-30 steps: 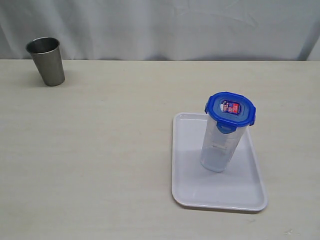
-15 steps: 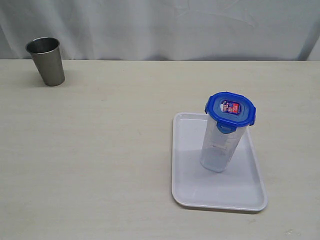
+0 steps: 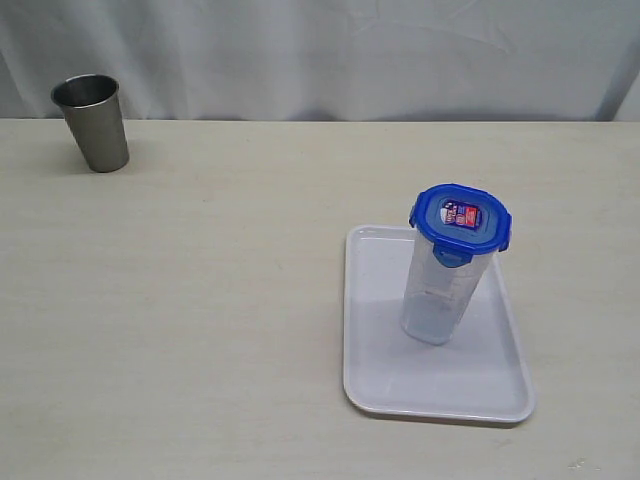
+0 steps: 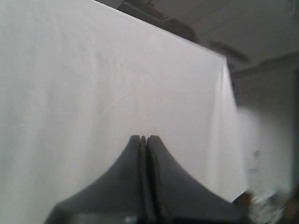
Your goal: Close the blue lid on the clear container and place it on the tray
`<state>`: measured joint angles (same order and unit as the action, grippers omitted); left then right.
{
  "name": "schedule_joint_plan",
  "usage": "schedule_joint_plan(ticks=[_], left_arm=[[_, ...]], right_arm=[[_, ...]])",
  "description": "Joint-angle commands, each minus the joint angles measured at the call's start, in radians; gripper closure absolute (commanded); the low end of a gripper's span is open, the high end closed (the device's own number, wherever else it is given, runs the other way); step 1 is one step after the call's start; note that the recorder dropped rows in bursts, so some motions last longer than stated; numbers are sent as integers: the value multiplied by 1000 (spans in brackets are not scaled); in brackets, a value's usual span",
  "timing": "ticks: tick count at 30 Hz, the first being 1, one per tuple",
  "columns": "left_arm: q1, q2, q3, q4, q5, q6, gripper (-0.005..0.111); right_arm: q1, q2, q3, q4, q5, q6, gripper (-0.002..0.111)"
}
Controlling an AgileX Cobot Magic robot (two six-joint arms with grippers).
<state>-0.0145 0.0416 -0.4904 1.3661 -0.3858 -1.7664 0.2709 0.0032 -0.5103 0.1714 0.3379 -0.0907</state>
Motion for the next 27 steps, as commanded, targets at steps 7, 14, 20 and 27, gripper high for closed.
schedule_joint_plan(ticks=[7, 14, 20, 27], left_arm=[[7, -31, 150, -722, -242, 335, 107], [7, -42, 337, -1096, -194, 683, 107], [7, -42, 465, -1331, -79, 1076, 107], [7, -42, 490, -1517, 146, 1642, 107]], right_arm=[[-1, -3, 4, 0, 4, 1, 104], [-1, -3, 4, 0, 4, 1, 104], [-1, -3, 4, 0, 4, 1, 104], [-1, -3, 4, 0, 4, 1, 104]])
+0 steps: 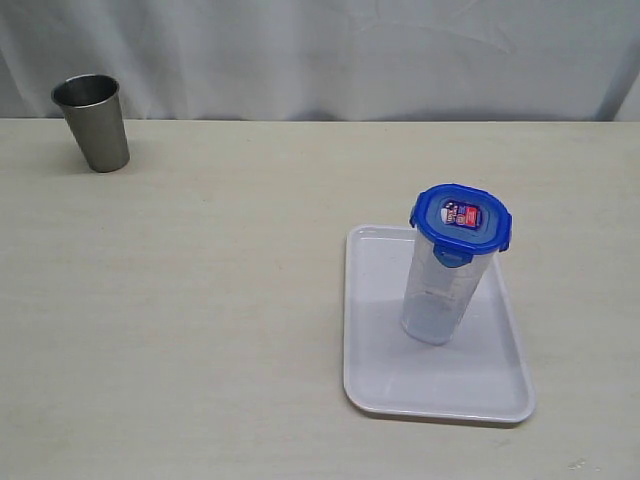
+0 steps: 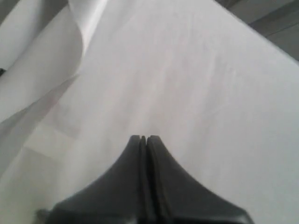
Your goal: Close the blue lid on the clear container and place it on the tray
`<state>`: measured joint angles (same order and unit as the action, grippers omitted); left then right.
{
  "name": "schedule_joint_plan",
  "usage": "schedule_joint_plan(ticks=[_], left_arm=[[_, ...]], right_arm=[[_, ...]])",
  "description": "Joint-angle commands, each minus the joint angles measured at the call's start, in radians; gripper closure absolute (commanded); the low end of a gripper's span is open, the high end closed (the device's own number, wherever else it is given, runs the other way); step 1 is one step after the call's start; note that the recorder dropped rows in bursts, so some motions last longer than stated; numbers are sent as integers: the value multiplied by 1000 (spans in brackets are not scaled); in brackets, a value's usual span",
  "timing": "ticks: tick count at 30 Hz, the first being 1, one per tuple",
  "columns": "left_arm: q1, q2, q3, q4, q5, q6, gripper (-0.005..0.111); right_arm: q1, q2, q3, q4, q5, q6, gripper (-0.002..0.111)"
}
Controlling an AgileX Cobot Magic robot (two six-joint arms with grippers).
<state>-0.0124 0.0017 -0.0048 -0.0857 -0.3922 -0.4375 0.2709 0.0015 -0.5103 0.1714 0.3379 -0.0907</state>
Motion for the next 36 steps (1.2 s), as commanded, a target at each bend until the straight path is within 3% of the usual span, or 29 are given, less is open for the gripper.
schedule_joint_plan(ticks=[1, 7, 15, 23, 36], left_arm=[[5, -2, 5, -64, 198, 387, 107], [5, -2, 5, 72, 466, 462, 107], [5, -2, 5, 76, 701, 547, 107], [39, -2, 5, 55, 712, 539, 107], [40, -2, 5, 56, 715, 539, 107]], right_arm=[[-1, -2, 4, 0, 4, 1, 104], [-1, -2, 4, 0, 4, 1, 104], [-1, -2, 4, 0, 4, 1, 104], [-1, -2, 4, 0, 4, 1, 104], [-1, -2, 4, 0, 4, 1, 104]])
